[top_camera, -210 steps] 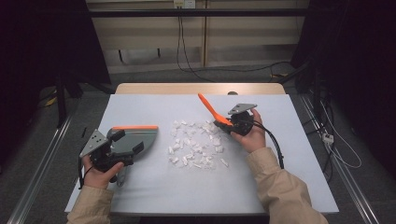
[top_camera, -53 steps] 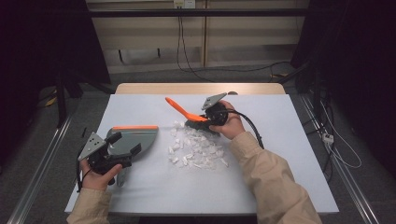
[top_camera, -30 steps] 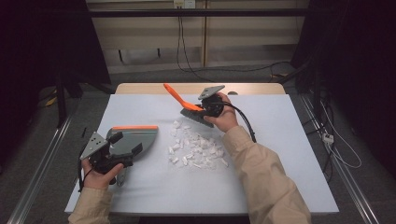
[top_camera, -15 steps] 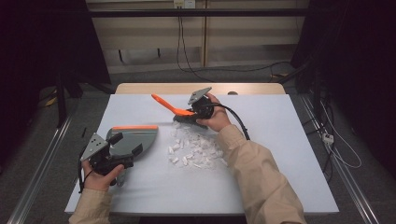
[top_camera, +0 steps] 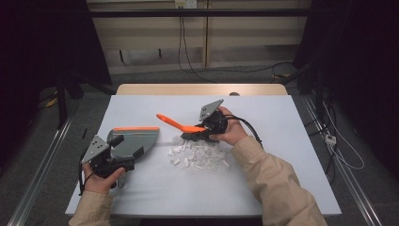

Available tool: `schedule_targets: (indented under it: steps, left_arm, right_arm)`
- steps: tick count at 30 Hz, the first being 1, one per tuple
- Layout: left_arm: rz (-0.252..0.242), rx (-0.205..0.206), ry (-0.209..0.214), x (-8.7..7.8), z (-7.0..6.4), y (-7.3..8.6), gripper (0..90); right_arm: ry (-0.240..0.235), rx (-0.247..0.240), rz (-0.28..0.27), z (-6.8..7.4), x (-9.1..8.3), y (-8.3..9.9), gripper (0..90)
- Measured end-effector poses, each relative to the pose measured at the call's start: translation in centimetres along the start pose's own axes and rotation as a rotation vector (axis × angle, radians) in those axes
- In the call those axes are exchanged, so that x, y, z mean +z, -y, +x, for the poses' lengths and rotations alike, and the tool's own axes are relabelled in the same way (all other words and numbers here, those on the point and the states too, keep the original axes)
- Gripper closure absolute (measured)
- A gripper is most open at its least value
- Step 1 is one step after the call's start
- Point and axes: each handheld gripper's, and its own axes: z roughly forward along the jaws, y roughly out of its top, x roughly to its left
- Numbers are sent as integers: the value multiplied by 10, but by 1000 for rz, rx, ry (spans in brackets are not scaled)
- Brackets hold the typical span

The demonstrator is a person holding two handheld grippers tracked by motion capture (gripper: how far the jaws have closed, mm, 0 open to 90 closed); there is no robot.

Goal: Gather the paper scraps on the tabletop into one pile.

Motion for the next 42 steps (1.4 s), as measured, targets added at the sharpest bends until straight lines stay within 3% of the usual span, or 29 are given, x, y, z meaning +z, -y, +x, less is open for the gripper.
schedule_targets:
  steps: [7, 13, 17, 21, 27, 31, 36, 38, 40, 42]
  left_arm:
    - [6, 10, 7, 1, 0, 0, 62]
    - [8, 4, 7, 2, 0, 0, 62]
    - [13, 8, 9, 2, 1, 1, 62]
    - [12, 5, 9, 2, 1, 1, 62]
    - [18, 4, 13, 4, 2, 2, 62]
    - [20, 10, 23, 4, 2, 2, 62]
    - [31, 18, 36, 6, 3, 3, 62]
    - [31, 15, 42, 7, 4, 3, 62]
    - [30, 13, 47, 8, 4, 3, 62]
    - [28, 12, 54, 9, 5, 3, 62]
  right_arm:
    - [67, 61, -57, -7, -14, -1, 716]
    - [122, 98, -65, -17, -5, -1, 716]
    - [158, 87, -40, -21, 9, -4, 716]
    - [216, 28, 17, -22, 24, -9, 716]
    - [139, -15, 24, -12, 32, -15, 715]
    - [63, -19, 2, -5, 26, -12, 716]
    - [2, -44, -3, 9, 15, -11, 716]
    - [15, -47, -19, 13, 8, -13, 716]
    - [8, -17, -70, 14, -1, -16, 716]
    - [58, -7, -78, 15, -11, -22, 716]
